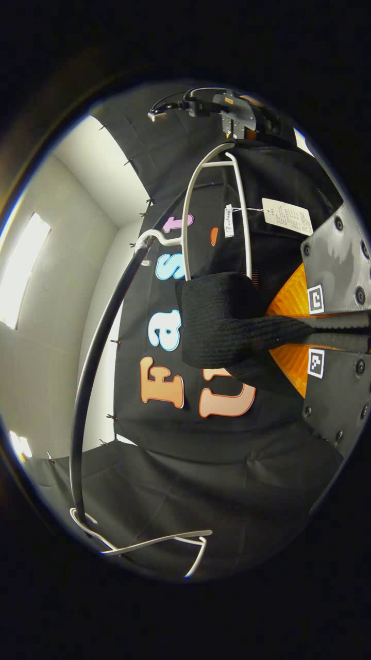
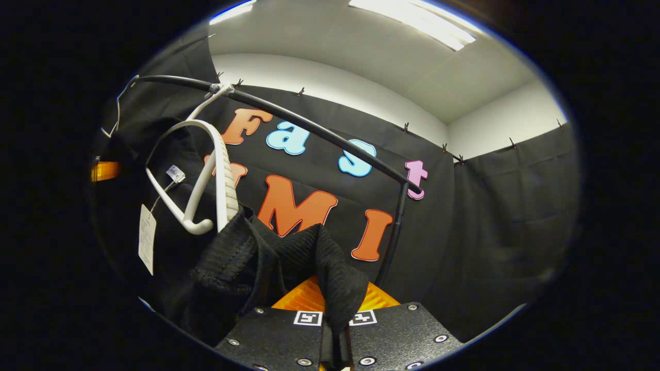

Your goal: Grasp the clothes on the hanger with both hands and then place them into the laundry hamper below.

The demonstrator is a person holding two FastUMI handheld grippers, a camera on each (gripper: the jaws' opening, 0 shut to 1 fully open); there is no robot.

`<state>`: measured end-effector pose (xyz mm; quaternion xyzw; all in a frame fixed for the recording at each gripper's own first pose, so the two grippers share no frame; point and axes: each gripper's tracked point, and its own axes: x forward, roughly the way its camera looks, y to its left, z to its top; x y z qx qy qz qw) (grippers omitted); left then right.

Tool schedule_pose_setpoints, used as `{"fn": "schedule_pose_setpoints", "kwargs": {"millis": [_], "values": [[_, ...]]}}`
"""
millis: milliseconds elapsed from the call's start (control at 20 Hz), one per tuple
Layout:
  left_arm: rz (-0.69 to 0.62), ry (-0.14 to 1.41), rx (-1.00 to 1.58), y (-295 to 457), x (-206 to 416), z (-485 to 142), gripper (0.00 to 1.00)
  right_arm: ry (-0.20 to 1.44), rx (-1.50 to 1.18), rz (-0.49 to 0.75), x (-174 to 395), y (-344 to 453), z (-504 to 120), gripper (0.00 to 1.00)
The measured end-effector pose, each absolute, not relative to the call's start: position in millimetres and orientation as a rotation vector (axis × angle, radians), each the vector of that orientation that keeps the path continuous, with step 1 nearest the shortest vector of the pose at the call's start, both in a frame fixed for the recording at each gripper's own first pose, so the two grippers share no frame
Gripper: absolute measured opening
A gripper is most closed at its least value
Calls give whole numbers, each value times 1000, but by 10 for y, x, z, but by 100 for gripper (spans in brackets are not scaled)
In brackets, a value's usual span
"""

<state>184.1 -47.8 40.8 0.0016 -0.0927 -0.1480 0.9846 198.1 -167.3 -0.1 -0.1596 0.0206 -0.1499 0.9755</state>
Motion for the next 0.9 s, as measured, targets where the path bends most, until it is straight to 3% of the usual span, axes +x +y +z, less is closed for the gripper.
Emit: {"fn": "schedule_pose_setpoints", "kwargs": {"millis": [450, 900], "values": [[-301, -199, -2, -359, 2297, 790, 11, 124, -235, -313, 1684, -1372, -734, 0], [-125, -248, 87, 147, 2566, 1124, 8, 32, -122, -232, 1576, -843, -361, 0]]}}
